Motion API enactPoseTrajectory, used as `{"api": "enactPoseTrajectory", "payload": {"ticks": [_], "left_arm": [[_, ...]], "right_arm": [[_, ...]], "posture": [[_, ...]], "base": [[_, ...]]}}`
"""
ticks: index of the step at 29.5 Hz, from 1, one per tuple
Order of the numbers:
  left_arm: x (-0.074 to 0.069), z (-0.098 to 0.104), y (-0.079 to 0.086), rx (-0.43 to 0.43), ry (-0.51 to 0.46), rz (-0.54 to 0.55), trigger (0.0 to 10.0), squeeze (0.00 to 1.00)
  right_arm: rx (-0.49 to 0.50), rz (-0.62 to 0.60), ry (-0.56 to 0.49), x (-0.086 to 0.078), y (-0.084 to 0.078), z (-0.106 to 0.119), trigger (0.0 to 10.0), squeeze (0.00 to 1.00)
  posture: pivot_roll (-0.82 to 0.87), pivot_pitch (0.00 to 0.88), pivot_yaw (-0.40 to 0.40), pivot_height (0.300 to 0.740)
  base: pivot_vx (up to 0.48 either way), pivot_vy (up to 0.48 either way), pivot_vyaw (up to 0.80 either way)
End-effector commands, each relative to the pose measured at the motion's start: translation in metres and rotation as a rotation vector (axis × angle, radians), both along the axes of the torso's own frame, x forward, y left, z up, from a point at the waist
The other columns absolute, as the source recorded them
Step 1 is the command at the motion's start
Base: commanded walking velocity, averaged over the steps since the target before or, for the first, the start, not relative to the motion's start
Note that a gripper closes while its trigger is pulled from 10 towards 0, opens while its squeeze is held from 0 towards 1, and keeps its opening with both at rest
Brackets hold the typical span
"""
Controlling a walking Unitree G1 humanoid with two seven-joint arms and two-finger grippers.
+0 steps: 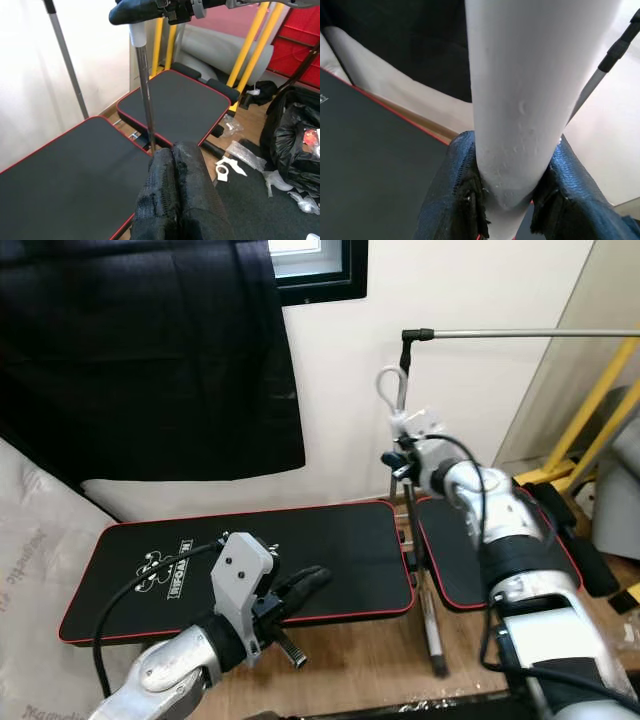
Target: Sweep floor
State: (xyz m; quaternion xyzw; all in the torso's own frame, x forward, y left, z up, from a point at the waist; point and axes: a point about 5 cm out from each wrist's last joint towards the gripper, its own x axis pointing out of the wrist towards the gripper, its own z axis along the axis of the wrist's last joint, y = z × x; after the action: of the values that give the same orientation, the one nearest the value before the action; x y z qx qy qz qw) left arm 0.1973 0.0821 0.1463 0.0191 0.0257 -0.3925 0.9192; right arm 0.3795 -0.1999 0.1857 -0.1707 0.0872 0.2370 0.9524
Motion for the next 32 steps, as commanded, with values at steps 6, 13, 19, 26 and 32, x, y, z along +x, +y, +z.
{"api": "enactPoseTrajectory", "payload": {"ticks": [6,13,19,26,32], "left_arm": [[0.002,-0.004,0.0,0.01,0.001,-0.062,10.0,0.0],[0.006,-0.004,0.0,0.023,-0.012,-0.057,10.0,0.0],[0.006,-0.004,0.0,0.024,-0.017,-0.055,10.0,0.0],[0.006,-0.005,0.0,0.025,-0.021,-0.063,10.0,0.0],[0.007,-0.005,0.0,0.029,-0.028,-0.055,10.0,0.0]], "right_arm": [[-0.04,0.102,-0.057,-0.007,-0.005,0.032,0.0,0.0],[-0.03,0.255,0.015,-0.026,-0.007,0.038,0.0,0.0],[-0.039,0.223,0.088,-0.036,-0.014,0.04,0.0,0.0],[-0.08,0.103,0.164,-0.039,-0.023,0.031,10.0,0.0],[0.008,0.186,0.202,-0.052,-0.013,0.031,10.0,0.0]], "posture": [[-0.09,0.028,-0.024,0.74],[-0.09,0.021,-0.029,0.74],[-0.09,0.022,-0.028,0.74],[-0.1,0.025,-0.027,0.74],[-0.1,0.026,-0.03,0.74]], "base": [[0.0,0.0,0.0],[0.0,0.0,0.0],[0.0,0.0,0.0],[0.0,0.0,0.0],[0.0,0.0,-0.09]]}}
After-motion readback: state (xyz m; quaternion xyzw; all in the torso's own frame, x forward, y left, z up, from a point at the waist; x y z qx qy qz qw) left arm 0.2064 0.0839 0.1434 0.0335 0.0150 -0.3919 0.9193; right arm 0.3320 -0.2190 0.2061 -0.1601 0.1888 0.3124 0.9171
